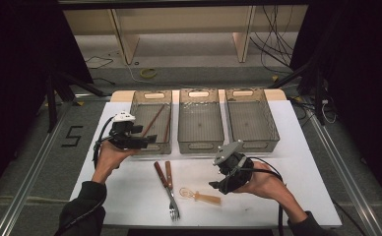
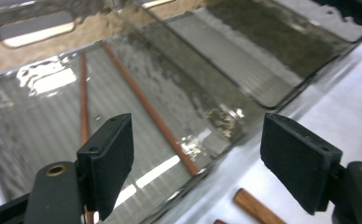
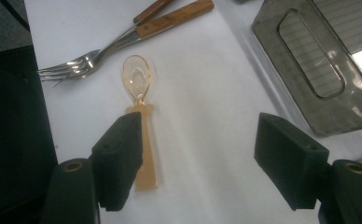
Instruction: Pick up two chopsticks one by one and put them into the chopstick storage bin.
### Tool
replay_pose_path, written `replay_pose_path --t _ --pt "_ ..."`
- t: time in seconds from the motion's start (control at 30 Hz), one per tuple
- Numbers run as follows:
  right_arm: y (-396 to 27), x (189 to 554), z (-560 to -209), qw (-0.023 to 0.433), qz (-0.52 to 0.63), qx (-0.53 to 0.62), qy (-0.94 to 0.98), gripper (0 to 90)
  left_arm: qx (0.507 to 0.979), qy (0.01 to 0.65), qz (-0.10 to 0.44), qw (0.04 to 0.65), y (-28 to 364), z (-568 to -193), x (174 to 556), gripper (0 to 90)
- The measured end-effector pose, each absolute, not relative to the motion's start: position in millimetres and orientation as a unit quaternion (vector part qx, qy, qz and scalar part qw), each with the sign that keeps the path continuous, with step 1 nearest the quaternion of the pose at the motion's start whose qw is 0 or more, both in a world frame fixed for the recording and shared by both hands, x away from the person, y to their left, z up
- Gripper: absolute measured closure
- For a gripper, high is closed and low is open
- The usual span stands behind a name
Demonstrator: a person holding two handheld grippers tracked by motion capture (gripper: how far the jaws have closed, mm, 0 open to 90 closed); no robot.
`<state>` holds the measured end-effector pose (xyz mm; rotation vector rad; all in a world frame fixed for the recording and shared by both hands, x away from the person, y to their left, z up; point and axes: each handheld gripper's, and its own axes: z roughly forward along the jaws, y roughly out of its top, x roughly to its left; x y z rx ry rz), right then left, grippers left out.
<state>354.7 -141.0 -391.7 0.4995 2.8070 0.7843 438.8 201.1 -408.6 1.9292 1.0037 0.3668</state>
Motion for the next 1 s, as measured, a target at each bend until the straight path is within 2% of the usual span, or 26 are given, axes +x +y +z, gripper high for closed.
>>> replay_pose_path --t 1.0 --pt "-130.8 351.8 -405.6 0.072 0.244 0.159 0.954 34.8 0.805 0.314 0.143 0.482 169.9 -418.7 378.0 20.9"
